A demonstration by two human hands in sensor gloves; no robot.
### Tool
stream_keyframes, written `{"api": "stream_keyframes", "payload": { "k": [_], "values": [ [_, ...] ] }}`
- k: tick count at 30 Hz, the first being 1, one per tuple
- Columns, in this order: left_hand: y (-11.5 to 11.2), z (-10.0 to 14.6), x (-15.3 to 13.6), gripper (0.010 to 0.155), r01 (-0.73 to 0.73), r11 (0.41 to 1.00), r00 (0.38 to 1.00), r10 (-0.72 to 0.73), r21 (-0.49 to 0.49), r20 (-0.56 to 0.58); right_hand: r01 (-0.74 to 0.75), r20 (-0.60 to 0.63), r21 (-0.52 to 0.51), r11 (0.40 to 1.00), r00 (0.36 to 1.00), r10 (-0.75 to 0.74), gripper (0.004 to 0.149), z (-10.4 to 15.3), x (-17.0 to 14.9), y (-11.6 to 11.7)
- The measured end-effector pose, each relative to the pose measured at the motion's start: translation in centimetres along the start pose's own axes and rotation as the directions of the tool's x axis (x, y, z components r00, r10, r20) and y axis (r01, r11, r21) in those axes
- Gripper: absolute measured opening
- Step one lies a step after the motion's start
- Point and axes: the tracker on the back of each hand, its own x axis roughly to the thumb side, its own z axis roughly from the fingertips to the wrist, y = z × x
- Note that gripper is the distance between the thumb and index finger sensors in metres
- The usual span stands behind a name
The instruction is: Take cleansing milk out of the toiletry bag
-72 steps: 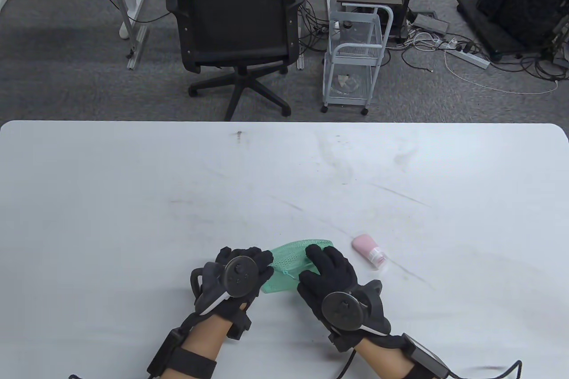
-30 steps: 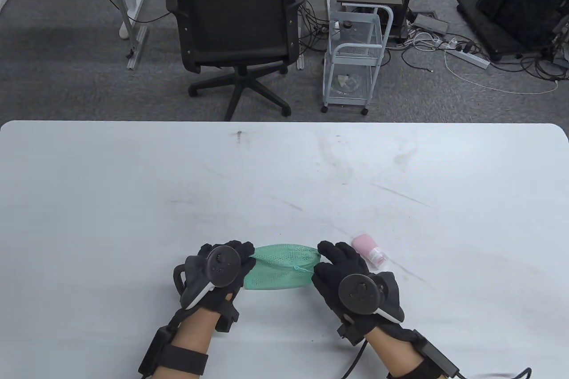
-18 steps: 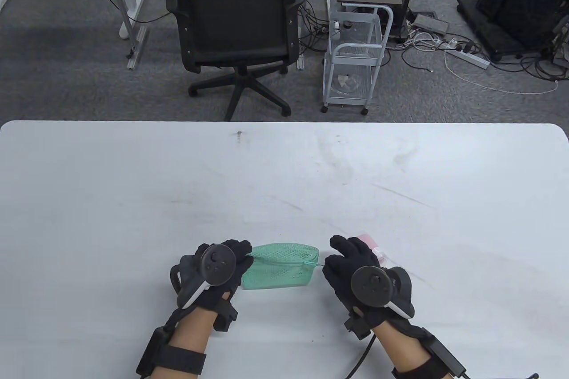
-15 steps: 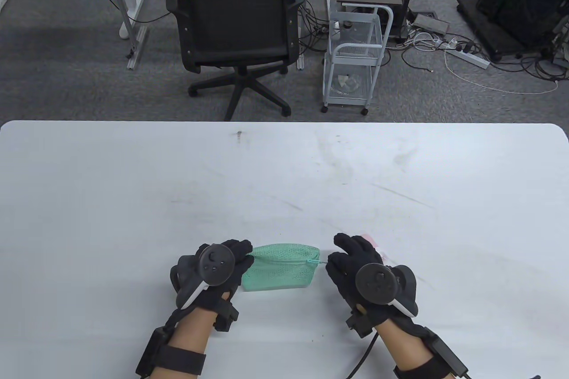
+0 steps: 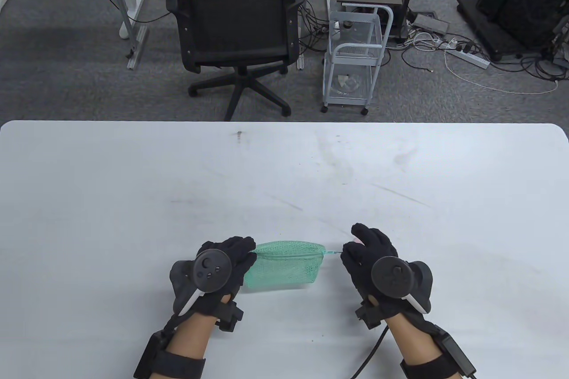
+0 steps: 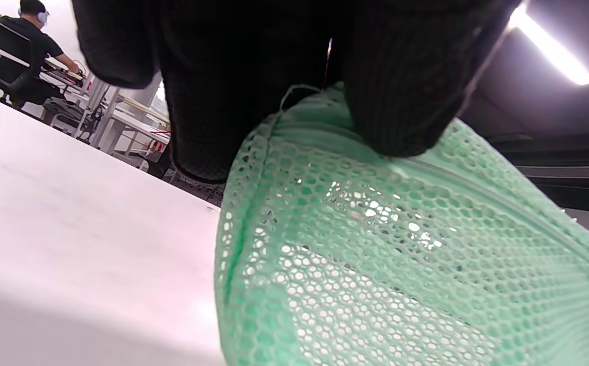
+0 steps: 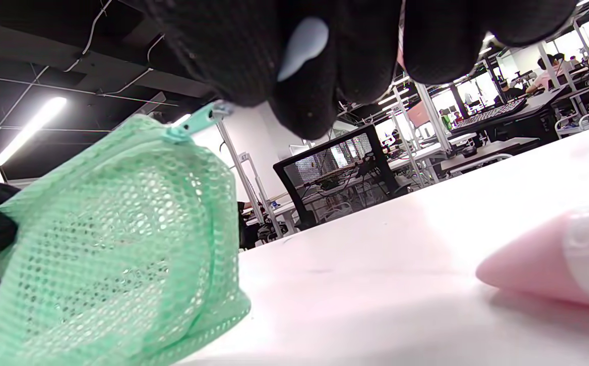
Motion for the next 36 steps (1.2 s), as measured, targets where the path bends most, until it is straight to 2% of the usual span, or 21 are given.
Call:
{"api": "stream_keyframes", "payload": {
  "k": [3, 8, 14, 17, 21, 25, 32, 36],
  "values": [
    [0.0, 0.2, 0.3, 0.042, 0.001, 1.000, 1.000, -0.001, 0.004, 0.016, 0.009, 0.009, 0.007, 1.000, 1.000, -0.009, 0.039, 0.1, -0.1, 0.1],
    [-0.3, 0.5, 1.0, 0.042, -0.040, 0.999, 0.998, 0.040, -0.010, 0.042, 0.064, 0.049, 0.067, 0.996, 0.997, -0.067, 0.055, 0.2, 0.7, 0.8],
    [-0.5, 0.9, 1.8, 0.042, -0.081, 0.996, 0.993, 0.084, -0.040, 0.083, 0.070, 0.087, 0.079, 0.994, 0.993, -0.077, 0.071, 0.5, 1.8, 1.5],
    [-0.7, 1.0, 2.1, 0.042, -0.133, 0.989, 0.986, 0.138, -0.063, 0.089, 0.089, 0.077, 0.087, 0.992, 0.992, -0.096, 0.068, 0.4, 1.7, 1.4],
    [-0.9, 1.0, 2.2, 0.042, -0.165, 0.983, 0.981, 0.172, -0.084, 0.087, 0.164, 0.052, 0.088, 0.982, 0.984, -0.169, 0.052, 0.3, 0.9, 1.3],
    [-1.2, 1.0, 2.0, 0.045, -0.164, 0.983, 0.984, 0.169, -0.083, 0.059, 0.187, 0.035, 0.084, 0.979, 0.981, -0.190, 0.044, 0.2, 0.6, 1.1],
    [-1.6, 0.5, 1.1, 0.056, -0.106, 0.988, 0.994, 0.102, -0.112, -0.034, 0.143, -0.025, 0.131, 0.981, 0.990, -0.141, 0.044, 0.0, 0.5, 1.7],
    [-2.1, 0.2, 0.7, 0.057, -0.067, 0.986, 0.997, 0.058, -0.154, -0.059, 0.084, -0.059, 0.137, 0.987, 0.995, -0.077, 0.045, -0.2, 0.3, 2.4]
  ]
}}
